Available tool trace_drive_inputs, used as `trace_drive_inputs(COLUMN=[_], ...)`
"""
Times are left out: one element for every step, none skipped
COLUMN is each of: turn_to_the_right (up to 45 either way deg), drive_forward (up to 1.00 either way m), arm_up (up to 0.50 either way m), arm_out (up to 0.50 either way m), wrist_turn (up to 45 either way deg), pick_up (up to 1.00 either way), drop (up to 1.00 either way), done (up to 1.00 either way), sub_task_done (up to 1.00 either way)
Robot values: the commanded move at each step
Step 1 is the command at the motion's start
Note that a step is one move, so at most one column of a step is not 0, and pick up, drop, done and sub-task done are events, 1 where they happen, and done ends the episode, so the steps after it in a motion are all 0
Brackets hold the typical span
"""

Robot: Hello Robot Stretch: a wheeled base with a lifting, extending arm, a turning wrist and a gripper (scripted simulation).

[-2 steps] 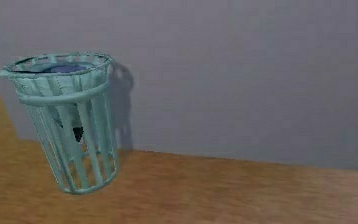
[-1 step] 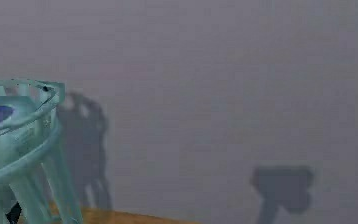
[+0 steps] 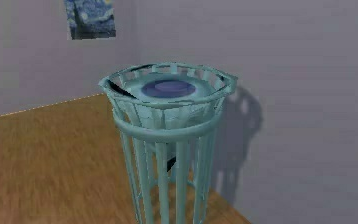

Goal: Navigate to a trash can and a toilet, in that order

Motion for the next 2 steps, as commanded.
trace_drive_inputs(turn_to_the_right=[0.0, -45.0], drive_forward=[0.00, 0.00], arm_up=[0.00, 0.00], arm_out=[0.00, 0.00], wrist_turn=[0.0, 0.0], pick_up=[0.00, 0.00], drop=[0.00, 0.00], done=[0.00, 0.00], sub_task_done=[1.00, 0.00])
